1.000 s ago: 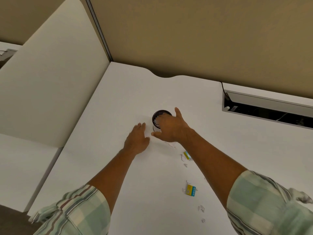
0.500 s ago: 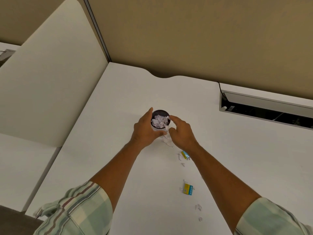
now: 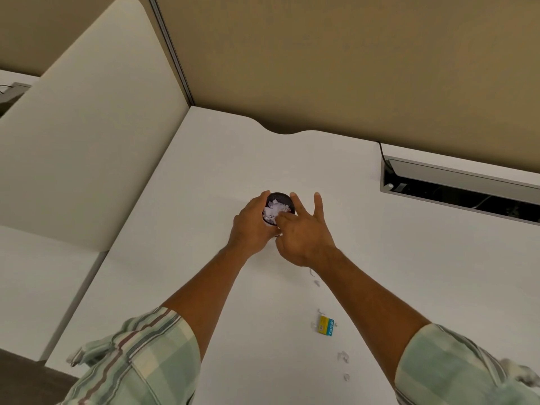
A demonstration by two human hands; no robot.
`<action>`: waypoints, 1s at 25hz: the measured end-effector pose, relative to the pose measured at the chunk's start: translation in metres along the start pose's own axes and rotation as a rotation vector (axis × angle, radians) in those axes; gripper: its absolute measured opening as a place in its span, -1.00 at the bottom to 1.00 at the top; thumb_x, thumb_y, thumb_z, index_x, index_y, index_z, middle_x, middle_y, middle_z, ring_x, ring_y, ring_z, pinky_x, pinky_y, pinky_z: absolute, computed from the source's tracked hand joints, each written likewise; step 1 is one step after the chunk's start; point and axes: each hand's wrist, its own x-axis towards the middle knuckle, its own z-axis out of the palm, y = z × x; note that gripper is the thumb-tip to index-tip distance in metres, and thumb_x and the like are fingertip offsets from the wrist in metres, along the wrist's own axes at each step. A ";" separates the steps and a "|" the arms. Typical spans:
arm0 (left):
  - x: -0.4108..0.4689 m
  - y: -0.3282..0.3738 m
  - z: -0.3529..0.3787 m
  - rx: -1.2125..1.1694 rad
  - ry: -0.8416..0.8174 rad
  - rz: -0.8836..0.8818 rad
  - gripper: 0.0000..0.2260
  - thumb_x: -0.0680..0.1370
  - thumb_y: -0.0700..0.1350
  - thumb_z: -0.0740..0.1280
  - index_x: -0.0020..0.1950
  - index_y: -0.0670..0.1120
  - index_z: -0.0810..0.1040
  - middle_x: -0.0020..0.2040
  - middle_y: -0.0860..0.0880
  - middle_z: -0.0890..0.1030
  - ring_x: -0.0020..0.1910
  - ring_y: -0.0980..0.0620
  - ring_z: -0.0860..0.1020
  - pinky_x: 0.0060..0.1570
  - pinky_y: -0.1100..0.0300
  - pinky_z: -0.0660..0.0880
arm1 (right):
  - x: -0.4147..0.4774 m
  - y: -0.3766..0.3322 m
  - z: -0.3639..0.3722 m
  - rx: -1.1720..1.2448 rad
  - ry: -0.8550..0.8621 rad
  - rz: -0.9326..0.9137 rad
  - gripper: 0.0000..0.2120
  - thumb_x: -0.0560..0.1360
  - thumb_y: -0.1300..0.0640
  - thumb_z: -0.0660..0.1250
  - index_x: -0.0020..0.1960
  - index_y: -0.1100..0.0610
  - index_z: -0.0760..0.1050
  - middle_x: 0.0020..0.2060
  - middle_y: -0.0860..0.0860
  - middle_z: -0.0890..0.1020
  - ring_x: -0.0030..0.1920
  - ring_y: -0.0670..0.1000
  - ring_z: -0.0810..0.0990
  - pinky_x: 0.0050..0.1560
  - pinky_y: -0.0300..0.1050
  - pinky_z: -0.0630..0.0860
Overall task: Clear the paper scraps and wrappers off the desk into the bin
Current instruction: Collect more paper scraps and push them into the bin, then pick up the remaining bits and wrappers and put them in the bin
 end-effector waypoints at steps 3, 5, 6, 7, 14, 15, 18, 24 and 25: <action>-0.003 0.001 0.001 0.035 -0.012 0.035 -0.20 0.39 0.11 0.53 0.56 0.03 0.28 0.40 -0.03 0.55 0.33 -0.07 0.56 0.32 -0.12 0.54 | 0.018 0.002 -0.001 -0.081 -0.111 -0.019 -0.38 0.55 -0.12 0.02 0.60 -0.12 0.07 0.59 -0.02 0.23 0.63 0.16 -0.16 0.45 0.43 -0.41; -0.003 0.000 0.001 0.037 -0.005 0.037 -0.20 0.38 0.12 0.55 0.55 0.04 0.28 0.38 -0.02 0.56 0.32 -0.07 0.56 0.30 -0.12 0.55 | 0.025 0.003 -0.004 -0.167 -0.162 -0.035 -0.36 0.54 -0.16 0.04 0.60 -0.15 0.04 0.61 -0.04 0.17 0.62 0.16 -0.22 0.42 0.45 -0.42; -0.002 0.000 0.001 0.037 0.000 0.040 -0.20 0.38 0.13 0.55 0.55 0.03 0.29 0.39 -0.02 0.56 0.32 -0.08 0.56 0.31 -0.13 0.54 | 0.026 0.003 -0.008 -0.184 -0.181 -0.044 -0.36 0.53 -0.17 0.08 0.59 -0.16 0.07 0.61 -0.05 0.16 0.62 0.16 -0.22 0.42 0.46 -0.42; -0.002 0.000 0.002 0.038 0.006 0.036 -0.20 0.39 0.14 0.55 0.55 0.02 0.30 0.40 -0.02 0.56 0.34 -0.09 0.55 0.33 -0.14 0.52 | 0.026 0.004 -0.011 -0.170 -0.195 -0.047 -0.38 0.53 -0.17 0.12 0.58 -0.17 0.13 0.61 -0.05 0.17 0.62 0.16 -0.21 0.42 0.47 -0.42; -0.004 -0.008 0.003 -0.098 0.007 -0.059 0.02 0.26 0.14 0.64 0.60 0.14 0.16 0.46 0.00 0.51 0.41 -0.04 0.50 0.40 -0.10 0.47 | -0.001 0.031 -0.010 0.679 0.339 0.174 -0.60 0.42 0.29 0.22 0.19 0.15 0.64 0.14 0.08 0.70 0.24 0.14 0.61 0.34 0.05 0.45; -0.009 -0.010 0.004 -0.105 0.010 -0.090 0.09 0.27 0.12 0.65 0.64 0.12 0.07 0.51 0.00 0.45 0.46 -0.04 0.45 0.44 -0.08 0.43 | -0.005 0.036 -0.004 0.740 0.365 0.252 -0.60 0.43 0.36 0.21 0.20 0.20 0.62 0.15 0.11 0.69 0.20 0.13 0.63 0.30 0.00 0.49; -0.030 -0.015 0.011 -0.047 0.033 -0.207 0.02 0.43 0.05 0.57 0.67 0.01 -0.06 0.62 -0.05 0.27 0.58 -0.04 0.27 0.52 -0.10 0.29 | -0.011 0.045 0.022 0.740 0.225 0.408 -0.57 0.52 0.38 0.19 0.36 0.21 0.51 0.33 0.13 0.57 0.35 0.12 0.52 0.42 -0.06 0.39; -0.055 -0.024 0.044 0.298 -0.193 -0.182 -0.28 0.64 0.02 0.25 0.67 -0.09 -0.09 0.69 -0.08 -0.11 0.67 -0.08 -0.14 0.63 -0.14 -0.08 | -0.010 0.035 0.063 0.265 -0.193 0.136 -0.36 0.56 0.16 0.11 0.61 0.14 0.04 0.62 0.08 0.07 0.61 0.11 0.06 0.58 0.11 0.06; -0.058 -0.022 0.048 0.343 -0.217 -0.173 -0.29 0.65 0.03 0.22 0.67 -0.10 -0.11 0.69 -0.08 -0.15 0.67 -0.08 -0.18 0.62 -0.16 -0.11 | -0.012 0.030 0.066 0.227 -0.211 0.116 -0.36 0.58 0.12 0.09 0.62 0.14 0.00 0.63 0.07 0.01 0.62 0.11 -0.01 0.60 0.12 0.01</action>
